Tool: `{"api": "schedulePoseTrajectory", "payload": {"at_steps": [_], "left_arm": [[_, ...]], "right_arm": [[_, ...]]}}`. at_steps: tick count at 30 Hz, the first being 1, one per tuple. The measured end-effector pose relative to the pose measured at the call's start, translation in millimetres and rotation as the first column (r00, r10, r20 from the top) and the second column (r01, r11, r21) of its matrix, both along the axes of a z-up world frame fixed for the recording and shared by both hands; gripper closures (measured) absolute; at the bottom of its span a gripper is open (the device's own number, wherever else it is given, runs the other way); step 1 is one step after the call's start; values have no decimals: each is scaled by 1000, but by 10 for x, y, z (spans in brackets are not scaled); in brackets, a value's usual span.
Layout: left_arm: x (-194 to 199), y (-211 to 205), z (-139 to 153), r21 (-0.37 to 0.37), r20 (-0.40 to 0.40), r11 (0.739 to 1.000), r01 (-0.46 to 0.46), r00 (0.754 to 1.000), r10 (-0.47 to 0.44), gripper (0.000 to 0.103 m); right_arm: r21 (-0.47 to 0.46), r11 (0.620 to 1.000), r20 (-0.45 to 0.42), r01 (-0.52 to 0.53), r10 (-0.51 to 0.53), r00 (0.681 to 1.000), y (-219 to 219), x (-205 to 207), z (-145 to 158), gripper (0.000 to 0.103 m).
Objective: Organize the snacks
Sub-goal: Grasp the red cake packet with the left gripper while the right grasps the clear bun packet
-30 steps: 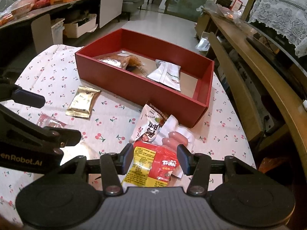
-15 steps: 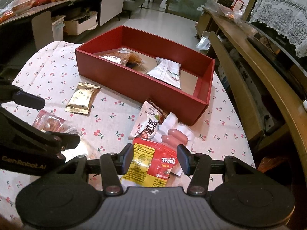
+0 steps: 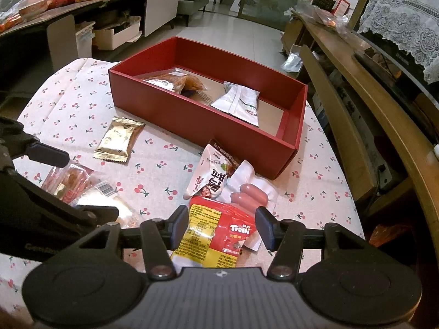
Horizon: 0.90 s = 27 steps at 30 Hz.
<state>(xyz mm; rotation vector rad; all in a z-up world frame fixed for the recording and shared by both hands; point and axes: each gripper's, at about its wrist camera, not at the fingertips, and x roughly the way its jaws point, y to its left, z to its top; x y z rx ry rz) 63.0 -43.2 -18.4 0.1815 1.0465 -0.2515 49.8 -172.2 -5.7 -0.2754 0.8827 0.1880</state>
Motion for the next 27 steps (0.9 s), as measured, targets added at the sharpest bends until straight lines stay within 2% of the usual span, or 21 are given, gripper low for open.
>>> {"api": "schedulePoseTrajectory", "payload": {"at_steps": [11,20,22,27], "left_arm": [[14,10,-19,-3,-4,1000,-6,1000,6,10],[113,25,-89,-49,-48,998,-40,998,38,4],[143,4,-125,-55,-60,998,-44,997,41,0],[128,-44,-148,-51,-61,998,-26,998,23,0]], "right_arm": [[0,1000,-7,17,-17,1000,-65,27,-18,35],[42,996,-8,74,-73,997,-235,88,31,34],[49,996,-10,79,-79,997,-257,91,35,34],[60,995,-18,78,-77,997,-277,83,28,34]]}}
